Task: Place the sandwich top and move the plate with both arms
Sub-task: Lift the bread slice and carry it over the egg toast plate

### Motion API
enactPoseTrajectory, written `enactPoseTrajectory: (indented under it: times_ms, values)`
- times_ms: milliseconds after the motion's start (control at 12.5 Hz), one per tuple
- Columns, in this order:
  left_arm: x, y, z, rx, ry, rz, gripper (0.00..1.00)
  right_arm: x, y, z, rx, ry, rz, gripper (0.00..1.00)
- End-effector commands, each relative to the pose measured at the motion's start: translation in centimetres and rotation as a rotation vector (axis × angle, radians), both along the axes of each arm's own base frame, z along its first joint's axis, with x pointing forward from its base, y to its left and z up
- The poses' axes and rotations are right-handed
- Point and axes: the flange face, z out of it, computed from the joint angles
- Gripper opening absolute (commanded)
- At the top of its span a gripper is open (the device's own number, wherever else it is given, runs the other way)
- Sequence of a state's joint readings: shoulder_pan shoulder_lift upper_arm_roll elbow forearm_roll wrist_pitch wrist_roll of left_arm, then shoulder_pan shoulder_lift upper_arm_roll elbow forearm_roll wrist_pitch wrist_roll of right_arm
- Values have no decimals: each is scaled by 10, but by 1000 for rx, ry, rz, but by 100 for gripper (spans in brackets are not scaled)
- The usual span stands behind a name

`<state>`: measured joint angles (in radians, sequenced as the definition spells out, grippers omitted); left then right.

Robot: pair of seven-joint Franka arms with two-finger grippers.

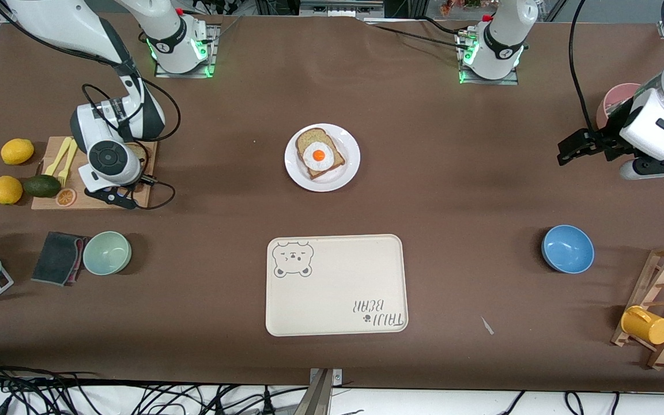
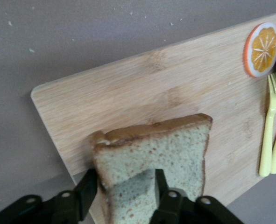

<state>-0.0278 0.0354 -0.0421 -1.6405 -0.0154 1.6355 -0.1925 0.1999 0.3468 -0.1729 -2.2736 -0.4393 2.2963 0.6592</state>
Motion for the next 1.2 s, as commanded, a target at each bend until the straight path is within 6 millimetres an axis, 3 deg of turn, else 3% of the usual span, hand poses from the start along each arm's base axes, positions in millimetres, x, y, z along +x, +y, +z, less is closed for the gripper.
enactPoseTrajectory:
  times_ms: [0,160,560,880,1040,1120]
  values:
    - [-2,-2,8,-19,1,8,100,1,-3,-4,10,13,3,32]
    - [-2,-2,8,-18,1,8,100,0,-2,-5,10,17,6,0]
    - [-2,-1,8,-18,3,9,100,11,30,22,12,57,74,0]
    - [0,1,6,-18,6,14,100,43,154,106,129,135,94,0]
    - [0,3,5,-18,7,17,100,38,224,134,168,107,182,0]
    - [0,1,6,-18,6,14,100,29,260,139,220,105,211,0]
